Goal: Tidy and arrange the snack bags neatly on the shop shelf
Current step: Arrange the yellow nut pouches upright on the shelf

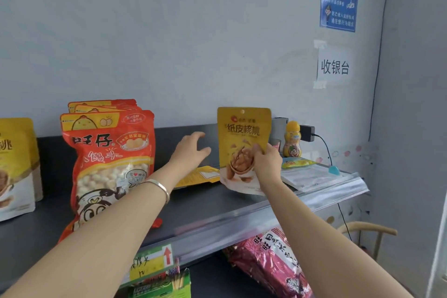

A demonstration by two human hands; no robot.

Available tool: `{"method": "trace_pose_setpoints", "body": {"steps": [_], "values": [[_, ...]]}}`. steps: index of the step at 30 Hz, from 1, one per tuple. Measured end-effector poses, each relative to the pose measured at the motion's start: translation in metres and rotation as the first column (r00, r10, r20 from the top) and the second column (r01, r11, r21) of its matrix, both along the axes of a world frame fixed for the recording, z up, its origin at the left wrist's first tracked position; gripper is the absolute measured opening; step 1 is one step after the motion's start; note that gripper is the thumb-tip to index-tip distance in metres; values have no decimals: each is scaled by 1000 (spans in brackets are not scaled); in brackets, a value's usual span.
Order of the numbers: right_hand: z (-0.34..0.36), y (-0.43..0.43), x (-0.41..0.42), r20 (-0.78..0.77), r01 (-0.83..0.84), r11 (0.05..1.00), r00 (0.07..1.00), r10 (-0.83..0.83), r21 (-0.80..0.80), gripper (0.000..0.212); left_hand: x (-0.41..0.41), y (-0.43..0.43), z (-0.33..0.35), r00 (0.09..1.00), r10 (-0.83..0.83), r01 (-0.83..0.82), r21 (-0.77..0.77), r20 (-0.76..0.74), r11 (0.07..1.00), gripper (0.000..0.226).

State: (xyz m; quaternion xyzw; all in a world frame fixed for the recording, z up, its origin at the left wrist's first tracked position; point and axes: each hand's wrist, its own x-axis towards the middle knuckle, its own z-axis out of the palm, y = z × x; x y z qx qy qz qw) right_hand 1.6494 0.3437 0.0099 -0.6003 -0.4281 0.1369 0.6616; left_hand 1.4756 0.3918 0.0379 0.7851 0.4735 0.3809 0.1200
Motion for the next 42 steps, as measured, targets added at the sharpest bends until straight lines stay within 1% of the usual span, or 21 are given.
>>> {"method": "trace_pose_setpoints", "body": {"steps": [2,4,5,7,8,10,13,16,18,20,23,26,29,31,33,36,39,42], "values": [[5,-5,3,-156,-30,996,987,42,83,20,1,-4,3,987,-63,77,-89,150,993,57],[12,-8,3,-240,-63,990,966,93,128,21,3,-9,4,969,-106,139,-139,224,980,59],[16,-9,1,-238,-91,986,964,122,137,21,4,-11,4,957,-130,174,-152,259,973,59],[23,-11,-5,-193,-148,978,965,176,150,18,5,-19,5,903,-199,274,-154,381,949,49],[26,-12,-9,-167,-171,972,966,197,158,17,5,-24,6,864,-233,323,-135,447,937,42],[31,-14,-20,-146,-207,957,960,239,204,17,2,-32,9,800,-275,352,-46,533,935,28],[38,-16,-45,-158,-257,927,939,307,273,18,-18,-45,17,770,-270,283,70,578,957,19],[47,-18,-84,-142,-340,886,906,399,315,12,-56,-55,24,758,-208,156,139,618,978,21],[53,-21,-117,-93,-405,849,884,458,339,9,-88,-63,26,740,-171,65,184,651,981,19],[59,-23,-152,-33,-475,808,855,518,349,13,-124,-69,26,716,-146,-10,219,682,976,14],[63,-25,-209,50,-576,745,801,597,336,13,-182,-75,23,663,-74,-129,212,745,969,17],[64,-24,-267,121,-662,694,742,659,283,11,-244,-76,16,643,45,-272,172,765,947,22],[57,-14,-326,169,-737,660,676,717,147,16,-302,-77,7,587,144,-386,119,797,915,24],[47,-4,-360,156,-753,655,655,739,56,22,-335,-76,-3,555,203,-427,67,807,902,24],[35,7,-387,83,-756,655,652,754,-9,24,-363,-72,-17,565,258,-432,14,784,902,25],[21,27,-413,-16,-751,657,659,752,-61,25,-395,-63,-33,634,308,-403,-37,709,914,25],[14,46,-428,-53,-740,667,672,739,-89,25,-416,-53,-40,686,319,-379,-53,654,924,20],[6,55,-441,-75,-723,682,690,720,-115,21,-428,-42,-45,694,339,-369,-91,634,925,19]]}}
